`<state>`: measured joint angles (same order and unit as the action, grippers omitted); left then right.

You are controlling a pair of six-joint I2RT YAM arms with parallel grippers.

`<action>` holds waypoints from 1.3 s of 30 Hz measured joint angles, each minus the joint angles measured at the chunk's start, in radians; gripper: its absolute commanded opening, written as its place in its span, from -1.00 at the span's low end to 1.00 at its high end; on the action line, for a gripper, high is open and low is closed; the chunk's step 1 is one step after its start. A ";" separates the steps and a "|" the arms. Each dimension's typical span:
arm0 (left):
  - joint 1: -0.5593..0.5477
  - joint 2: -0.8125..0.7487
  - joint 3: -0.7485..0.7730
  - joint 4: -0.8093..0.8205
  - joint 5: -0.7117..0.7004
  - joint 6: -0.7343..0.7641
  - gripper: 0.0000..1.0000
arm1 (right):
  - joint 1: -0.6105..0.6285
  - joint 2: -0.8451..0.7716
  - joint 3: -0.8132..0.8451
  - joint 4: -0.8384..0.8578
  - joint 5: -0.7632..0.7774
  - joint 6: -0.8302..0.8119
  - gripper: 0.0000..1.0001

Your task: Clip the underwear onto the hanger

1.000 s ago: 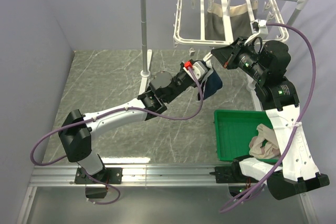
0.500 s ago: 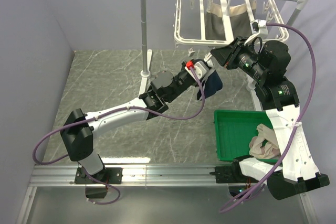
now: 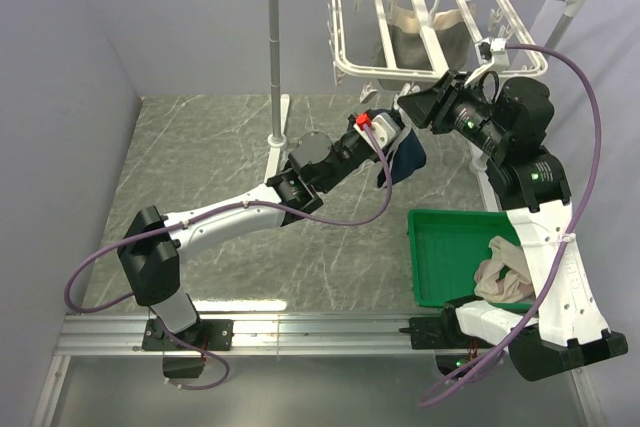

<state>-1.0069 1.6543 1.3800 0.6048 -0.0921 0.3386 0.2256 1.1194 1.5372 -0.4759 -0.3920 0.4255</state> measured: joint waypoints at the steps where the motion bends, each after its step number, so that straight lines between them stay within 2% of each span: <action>1: 0.000 0.000 0.003 0.000 0.002 0.000 -0.99 | 0.000 0.000 0.000 -0.005 -0.003 0.000 -0.10; 5: 0.000 0.000 0.019 0.002 0.002 -0.002 -0.99 | 0.000 0.000 0.000 -0.024 -0.014 0.000 -0.05; 9: 0.000 0.000 0.021 0.000 0.002 -0.003 -0.96 | 0.000 0.000 0.007 -0.032 -0.018 -0.001 0.16; 13: 0.000 0.000 0.021 -0.006 0.001 -0.011 -0.68 | 0.000 -0.007 0.019 -0.047 -0.019 -0.010 0.35; 20: 0.000 -0.002 0.021 -0.054 0.006 -0.045 -0.18 | 0.000 -0.044 0.022 -0.091 -0.021 -0.047 0.48; 23: 0.000 -0.014 0.011 -0.084 0.016 -0.067 -0.05 | 0.000 -0.071 0.022 -0.117 -0.020 -0.076 0.51; 39: 0.000 -0.152 -0.095 -0.245 0.018 -0.127 0.11 | 0.000 -0.227 -0.008 -0.222 0.046 -0.200 0.53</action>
<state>-1.0069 1.5024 1.2854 0.3599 -0.0738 0.2115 0.2256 0.8921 1.5295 -0.6979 -0.3462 0.2256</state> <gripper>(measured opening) 0.539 0.765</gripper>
